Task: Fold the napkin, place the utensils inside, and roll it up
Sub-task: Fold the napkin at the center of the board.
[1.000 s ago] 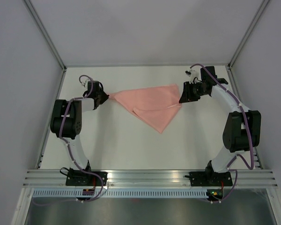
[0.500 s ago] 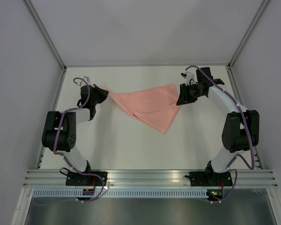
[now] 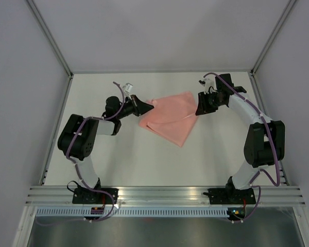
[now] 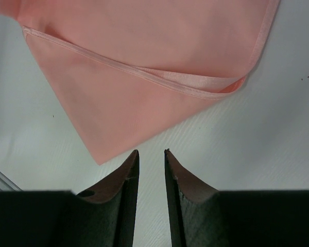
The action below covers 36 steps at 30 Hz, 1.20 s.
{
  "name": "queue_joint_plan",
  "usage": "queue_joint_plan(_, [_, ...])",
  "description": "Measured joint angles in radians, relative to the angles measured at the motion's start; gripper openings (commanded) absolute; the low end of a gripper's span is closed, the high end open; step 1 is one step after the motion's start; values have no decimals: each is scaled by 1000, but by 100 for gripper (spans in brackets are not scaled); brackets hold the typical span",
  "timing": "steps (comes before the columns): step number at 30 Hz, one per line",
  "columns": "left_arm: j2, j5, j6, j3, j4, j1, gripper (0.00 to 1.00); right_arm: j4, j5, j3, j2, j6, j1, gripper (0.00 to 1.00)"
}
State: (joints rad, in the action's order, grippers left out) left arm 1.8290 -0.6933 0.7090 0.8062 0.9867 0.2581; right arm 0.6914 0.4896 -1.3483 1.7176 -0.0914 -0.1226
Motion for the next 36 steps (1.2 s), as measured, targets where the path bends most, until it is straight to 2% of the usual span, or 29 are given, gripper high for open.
queue_joint_plan(6, [127,-139,0,34,38,126,4,-5,-26,0,0,-6,0,32])
queue_joint_plan(12, [167,-204,-11,76,26,210,4,-13,-44,0,0,-10,0,32])
queue_joint_plan(29, [183,-233,-239,170,-297,305,5,-26,-55,2,0,-10,0,32])
queue_joint_plan(36, [220,-230,-298,198,-381,339,10,-26,-55,2,0,-10,0,32])
